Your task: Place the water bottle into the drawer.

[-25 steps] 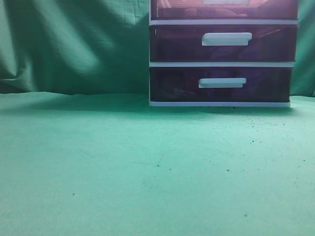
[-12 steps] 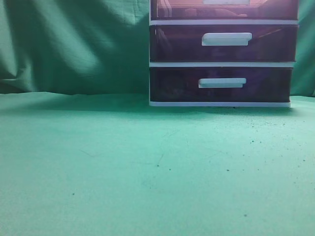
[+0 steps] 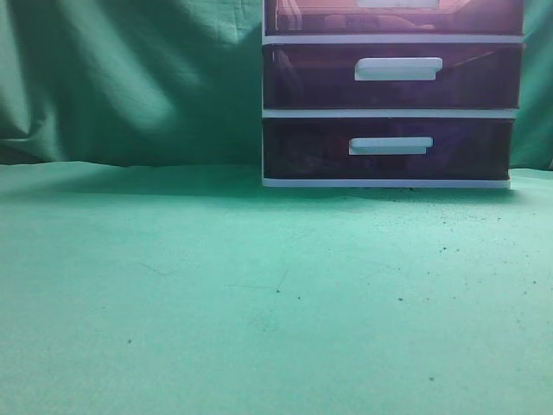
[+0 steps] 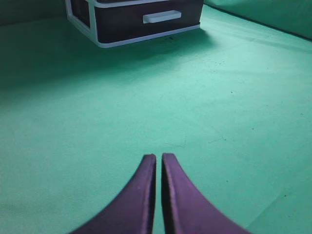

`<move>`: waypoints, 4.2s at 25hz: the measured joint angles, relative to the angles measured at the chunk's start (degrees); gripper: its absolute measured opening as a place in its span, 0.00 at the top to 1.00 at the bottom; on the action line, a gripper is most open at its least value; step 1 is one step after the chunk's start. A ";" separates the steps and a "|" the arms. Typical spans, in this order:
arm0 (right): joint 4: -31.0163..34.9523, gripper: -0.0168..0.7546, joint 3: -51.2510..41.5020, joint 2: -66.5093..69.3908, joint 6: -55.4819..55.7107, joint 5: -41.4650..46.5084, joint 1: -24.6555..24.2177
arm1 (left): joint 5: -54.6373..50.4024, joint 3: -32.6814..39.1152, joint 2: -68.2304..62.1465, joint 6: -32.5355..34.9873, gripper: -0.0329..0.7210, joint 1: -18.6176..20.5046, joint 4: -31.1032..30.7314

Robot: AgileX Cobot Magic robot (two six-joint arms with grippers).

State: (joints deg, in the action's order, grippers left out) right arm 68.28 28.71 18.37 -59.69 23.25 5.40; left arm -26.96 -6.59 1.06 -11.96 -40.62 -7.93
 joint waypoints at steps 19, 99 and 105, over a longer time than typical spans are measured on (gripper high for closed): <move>-69.37 0.91 -20.99 -19.00 59.98 3.29 -1.80 | 0.00 0.00 0.00 0.00 0.96 0.00 0.00; -67.07 0.91 -30.26 -19.00 61.49 -1.38 -1.80 | 5.97 7.65 -0.12 -1.06 0.96 33.66 -4.04; -67.07 0.91 -30.26 -19.00 61.49 -1.38 -1.80 | 5.97 7.65 -0.12 -1.06 0.96 33.66 -4.07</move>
State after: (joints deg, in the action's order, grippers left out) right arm 1.21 -1.55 -0.62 1.80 21.87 3.60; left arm -21.00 1.06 0.94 -13.02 -6.95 -12.00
